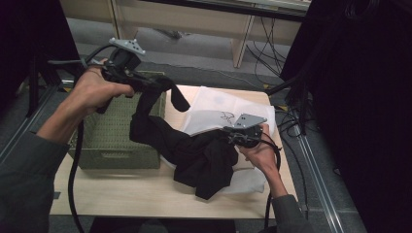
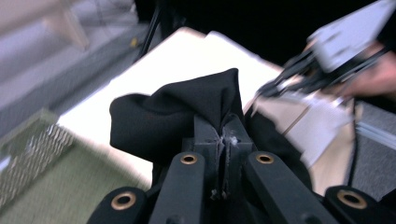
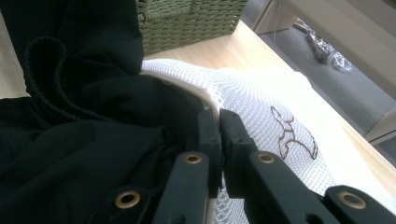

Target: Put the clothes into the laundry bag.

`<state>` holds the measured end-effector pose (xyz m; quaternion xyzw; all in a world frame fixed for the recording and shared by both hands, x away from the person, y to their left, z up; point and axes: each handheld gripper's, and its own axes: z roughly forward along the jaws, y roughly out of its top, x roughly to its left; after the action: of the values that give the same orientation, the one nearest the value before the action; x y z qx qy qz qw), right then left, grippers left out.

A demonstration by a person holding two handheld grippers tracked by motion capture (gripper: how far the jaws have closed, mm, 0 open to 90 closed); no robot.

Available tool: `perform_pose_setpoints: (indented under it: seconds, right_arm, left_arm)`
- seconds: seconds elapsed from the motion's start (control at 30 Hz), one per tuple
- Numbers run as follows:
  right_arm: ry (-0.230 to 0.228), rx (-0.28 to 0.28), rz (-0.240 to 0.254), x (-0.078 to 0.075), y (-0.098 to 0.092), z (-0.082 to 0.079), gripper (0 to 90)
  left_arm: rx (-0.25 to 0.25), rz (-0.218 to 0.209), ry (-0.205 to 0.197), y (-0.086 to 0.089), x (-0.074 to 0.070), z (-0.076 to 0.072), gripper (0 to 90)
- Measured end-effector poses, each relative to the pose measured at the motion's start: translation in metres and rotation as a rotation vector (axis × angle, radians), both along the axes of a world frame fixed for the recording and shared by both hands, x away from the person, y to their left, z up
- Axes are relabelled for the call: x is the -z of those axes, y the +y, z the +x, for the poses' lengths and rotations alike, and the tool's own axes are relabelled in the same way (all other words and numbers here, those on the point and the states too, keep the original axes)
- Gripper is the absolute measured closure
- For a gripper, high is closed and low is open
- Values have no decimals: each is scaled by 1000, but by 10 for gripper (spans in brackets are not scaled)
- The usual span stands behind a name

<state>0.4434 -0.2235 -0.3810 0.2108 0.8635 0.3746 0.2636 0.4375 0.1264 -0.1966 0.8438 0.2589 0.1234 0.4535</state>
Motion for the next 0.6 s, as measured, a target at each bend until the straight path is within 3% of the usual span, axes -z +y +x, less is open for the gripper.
perform_pose_setpoints:
  seconds: [0.17, 0.27, 0.3, 0.4, 0.6]
  right_arm:
    - [8, 16, 12, 0, -1, 0, 888]
    - [-7, 12, 0, 0, -3, 0, 888]
    - [8, 14, 14, 0, -2, 0, 888]
    - [6, 16, 25, 1, -4, 1, 888]
    - [3, 12, 28, 1, -8, 3, 888]
  left_arm:
    - [100, -7, -38, -33, -28, -18, 872]
    - [141, 2, -43, -52, -34, -23, 872]
    - [154, 10, -40, -57, -34, -24, 872]
    - [171, 44, -2, -71, -20, -19, 871]
    - [190, 73, 103, -87, 35, -6, 870]
